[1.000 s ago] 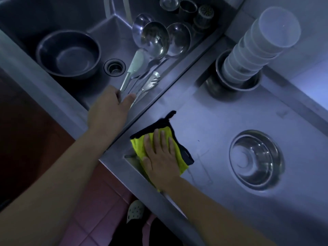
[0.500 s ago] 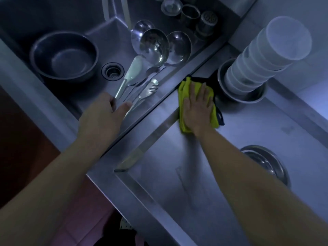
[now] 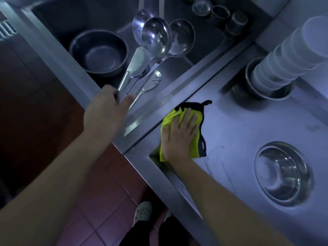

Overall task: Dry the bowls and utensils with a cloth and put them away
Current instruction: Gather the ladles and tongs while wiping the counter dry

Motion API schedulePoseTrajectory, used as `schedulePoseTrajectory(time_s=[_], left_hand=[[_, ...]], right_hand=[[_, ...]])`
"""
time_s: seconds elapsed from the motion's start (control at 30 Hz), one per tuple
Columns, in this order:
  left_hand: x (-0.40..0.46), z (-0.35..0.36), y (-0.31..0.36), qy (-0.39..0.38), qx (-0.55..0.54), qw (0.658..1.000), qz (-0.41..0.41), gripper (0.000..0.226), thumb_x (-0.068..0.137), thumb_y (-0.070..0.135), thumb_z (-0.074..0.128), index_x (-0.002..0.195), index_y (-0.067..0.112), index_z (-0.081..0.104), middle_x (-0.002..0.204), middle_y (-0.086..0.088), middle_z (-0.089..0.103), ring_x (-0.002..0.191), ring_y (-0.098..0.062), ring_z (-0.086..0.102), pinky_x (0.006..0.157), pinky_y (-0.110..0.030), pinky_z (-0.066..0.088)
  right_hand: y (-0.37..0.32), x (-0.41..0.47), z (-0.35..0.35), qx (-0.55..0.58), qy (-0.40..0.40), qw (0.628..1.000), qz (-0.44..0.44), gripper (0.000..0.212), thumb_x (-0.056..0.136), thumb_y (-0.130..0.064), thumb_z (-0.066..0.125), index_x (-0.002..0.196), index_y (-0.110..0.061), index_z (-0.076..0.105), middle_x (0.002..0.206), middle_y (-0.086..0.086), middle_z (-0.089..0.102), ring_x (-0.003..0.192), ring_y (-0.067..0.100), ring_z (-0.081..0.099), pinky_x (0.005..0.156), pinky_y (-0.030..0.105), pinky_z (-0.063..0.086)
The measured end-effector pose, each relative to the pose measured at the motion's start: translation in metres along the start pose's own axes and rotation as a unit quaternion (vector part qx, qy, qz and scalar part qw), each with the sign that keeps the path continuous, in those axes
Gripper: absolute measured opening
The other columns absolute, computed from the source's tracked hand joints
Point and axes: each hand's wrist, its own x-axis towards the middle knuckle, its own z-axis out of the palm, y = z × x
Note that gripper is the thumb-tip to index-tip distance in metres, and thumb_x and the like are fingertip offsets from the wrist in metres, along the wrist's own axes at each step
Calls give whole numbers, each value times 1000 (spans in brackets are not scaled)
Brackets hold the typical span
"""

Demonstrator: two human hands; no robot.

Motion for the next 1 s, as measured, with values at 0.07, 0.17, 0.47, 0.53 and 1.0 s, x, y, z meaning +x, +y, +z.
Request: schedulePoseTrajectory(time_s=[0.07,0.17,0.47,0.53,1.0], left_hand=[[-4,-4,-3,-8,4,1000,-5,42,89,53,48,96,12,49,76,2,50,76,-23,50,67,-34,35],[-11,-7,-5,-14,4,1000,-9,41,88,55,48,96,16,47,79,2,51,78,-24,50,68,-34,37],[-19,-7,31,-47,-37,998,33,43,89,52,49,101,11,47,82,-2,52,81,-28,51,71,-37,41],[-17,-2,37,-52,-33,998,32,40,89,52,49,99,13,45,78,1,50,79,-26,50,69,-36,40],[35,55,88,-29,-27,999,15,37,87,52,51,95,16,47,78,5,53,78,-24,52,68,-33,37]], right_hand=[[-14,-22,6,5,-11,1000,-10,69,88,-45,14,141,-7,38,159,16,-11,144,37,-18,116,55,-10],[-26,-44,11,9,-43,999,-26,71,88,-48,11,143,-9,34,153,11,-26,141,34,-29,113,51,-20],[-11,-42,-11,49,-64,997,4,71,86,-56,0,151,-26,-7,150,-3,-32,142,24,-29,111,37,-28],[-1,-19,-16,54,-64,995,50,65,91,-54,0,148,-27,-14,153,0,-28,144,25,-25,113,39,-24],[98,187,-68,94,21,984,149,60,99,-22,28,154,-14,4,161,3,-10,147,26,-10,118,49,-4]])
